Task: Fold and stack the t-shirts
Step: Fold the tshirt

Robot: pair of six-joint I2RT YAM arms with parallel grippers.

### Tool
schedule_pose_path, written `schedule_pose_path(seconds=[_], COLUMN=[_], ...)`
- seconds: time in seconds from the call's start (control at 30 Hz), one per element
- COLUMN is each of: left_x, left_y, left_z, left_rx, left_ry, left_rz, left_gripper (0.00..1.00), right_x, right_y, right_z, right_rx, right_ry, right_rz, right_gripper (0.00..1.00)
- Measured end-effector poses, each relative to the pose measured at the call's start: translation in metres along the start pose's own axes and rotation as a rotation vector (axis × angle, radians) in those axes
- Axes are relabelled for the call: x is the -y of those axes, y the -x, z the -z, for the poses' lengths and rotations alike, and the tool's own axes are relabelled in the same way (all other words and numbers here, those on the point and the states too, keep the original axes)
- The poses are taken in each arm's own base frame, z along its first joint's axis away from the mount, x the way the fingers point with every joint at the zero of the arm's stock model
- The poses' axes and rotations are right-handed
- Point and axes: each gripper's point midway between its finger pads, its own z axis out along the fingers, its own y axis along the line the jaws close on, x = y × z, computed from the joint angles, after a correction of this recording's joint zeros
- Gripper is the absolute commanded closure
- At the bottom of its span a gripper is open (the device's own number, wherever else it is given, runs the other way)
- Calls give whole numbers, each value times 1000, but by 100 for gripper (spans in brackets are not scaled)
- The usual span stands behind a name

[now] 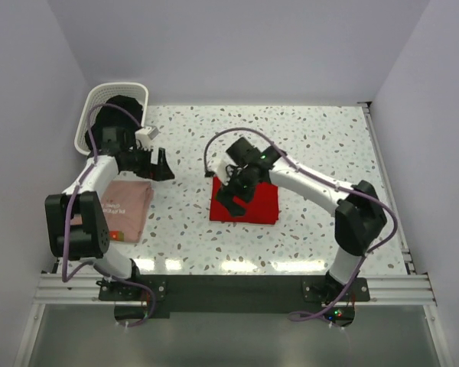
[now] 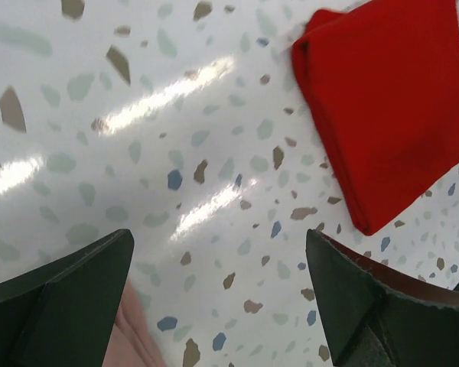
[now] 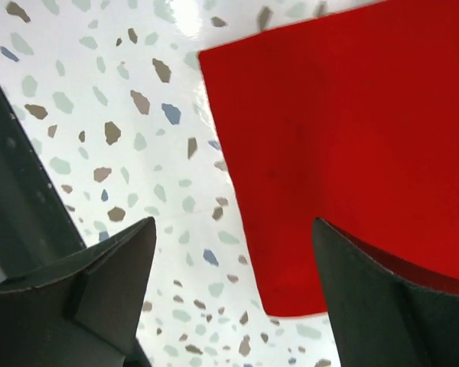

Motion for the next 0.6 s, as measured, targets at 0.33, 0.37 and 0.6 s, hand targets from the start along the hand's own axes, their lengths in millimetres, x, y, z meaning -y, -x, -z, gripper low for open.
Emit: schedule_pose_path(seconds=[0.33, 0.37, 0.6], left_x=[-15, -15, -15], left_y=[-58, -59, -69], left_z=[-7, -8, -13], left_rx=[-130, -131, -148], left_ry=[44, 44, 40], left_rz=[191, 196, 243], left_gripper=[3, 4, 3], right_x=[-40, -43, -54], right_y=[2, 3, 19], right_z=[-80, -85, -118], right_rx=[-142, -149, -150], right_ry=[-128, -137, -176], right_rz=[222, 242, 319], right_gripper=[44, 47, 62])
